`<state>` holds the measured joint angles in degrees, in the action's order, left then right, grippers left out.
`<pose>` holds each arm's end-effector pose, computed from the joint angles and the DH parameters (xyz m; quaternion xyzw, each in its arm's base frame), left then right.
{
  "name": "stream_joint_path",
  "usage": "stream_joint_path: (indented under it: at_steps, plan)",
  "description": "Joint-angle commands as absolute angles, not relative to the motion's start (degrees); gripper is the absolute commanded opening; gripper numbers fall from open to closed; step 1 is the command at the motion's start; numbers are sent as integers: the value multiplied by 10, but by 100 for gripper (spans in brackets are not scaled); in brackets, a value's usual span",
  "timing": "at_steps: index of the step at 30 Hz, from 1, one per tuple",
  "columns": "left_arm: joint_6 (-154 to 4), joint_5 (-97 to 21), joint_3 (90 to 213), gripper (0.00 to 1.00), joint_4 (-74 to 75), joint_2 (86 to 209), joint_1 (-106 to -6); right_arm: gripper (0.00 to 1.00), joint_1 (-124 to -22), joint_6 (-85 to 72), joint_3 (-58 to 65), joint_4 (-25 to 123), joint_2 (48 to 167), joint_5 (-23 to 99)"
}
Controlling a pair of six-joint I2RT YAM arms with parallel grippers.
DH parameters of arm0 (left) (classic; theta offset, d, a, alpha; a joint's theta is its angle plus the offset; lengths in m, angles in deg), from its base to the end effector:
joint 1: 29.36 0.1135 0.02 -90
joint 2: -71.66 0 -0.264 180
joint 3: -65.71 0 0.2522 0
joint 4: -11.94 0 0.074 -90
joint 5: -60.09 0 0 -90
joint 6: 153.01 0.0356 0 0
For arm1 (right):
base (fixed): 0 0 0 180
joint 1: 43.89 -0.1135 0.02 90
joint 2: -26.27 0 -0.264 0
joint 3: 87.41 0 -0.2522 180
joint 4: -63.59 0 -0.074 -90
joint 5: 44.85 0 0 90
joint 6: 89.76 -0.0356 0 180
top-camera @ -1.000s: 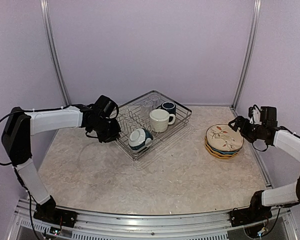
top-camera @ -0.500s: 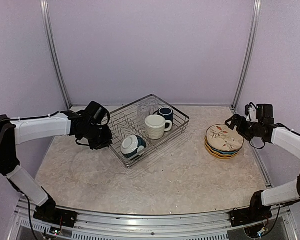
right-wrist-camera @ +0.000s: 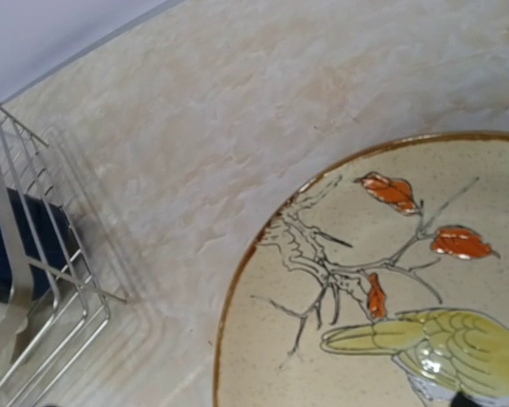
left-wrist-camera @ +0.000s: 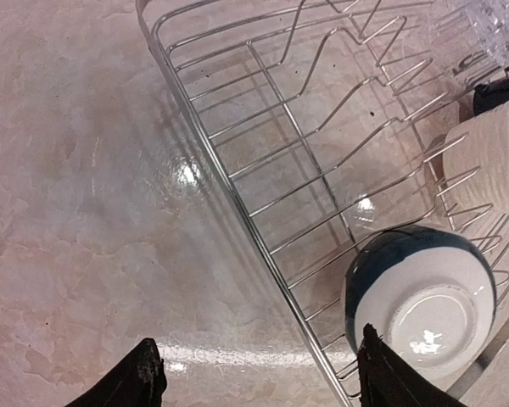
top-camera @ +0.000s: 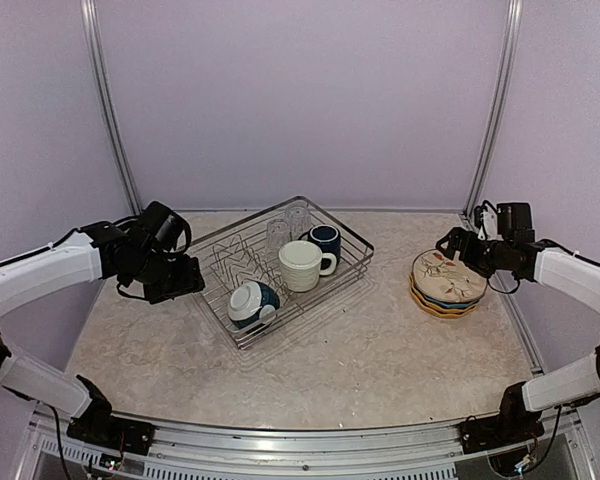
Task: Unload the mixed dishes from the dish rack
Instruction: Grab the cup from the dish rack.
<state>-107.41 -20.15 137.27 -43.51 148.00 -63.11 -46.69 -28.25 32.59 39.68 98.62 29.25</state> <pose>0.2221 -0.1412 0.2543 -0.1111 0.9568 -0.0975 0.2505 0.2728 0.0231 0.2471 0.1355 0.8752 0.2395 0.3978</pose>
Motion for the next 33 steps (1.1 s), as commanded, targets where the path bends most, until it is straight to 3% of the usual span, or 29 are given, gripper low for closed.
stream_joint_path:
  at_steps: [1, 4, 10, 18, 25, 33]
  plan:
    - [-1030, -167, 1419, 81, -444, 1451, -625, 97, -474, -272, 313, 382, 990, 312]
    - [-984, -193, 1475, 91, -398, 1470, -618, 97, -475, -268, 313, 381, 993, 313]
    - [-934, -260, 1641, 99, -379, 1609, -609, 98, -477, -238, 301, 360, 992, 311]
    - [-894, -282, 1865, 99, -401, 1811, -606, 100, -485, -188, 263, 331, 1000, 294]
    - [-880, -285, 2069, 99, -486, 1988, -606, 100, -485, -260, 353, 478, 890, 235]
    - [-910, -294, 2171, 99, -535, 2103, -612, 100, -485, -245, 333, 415, 876, 210]
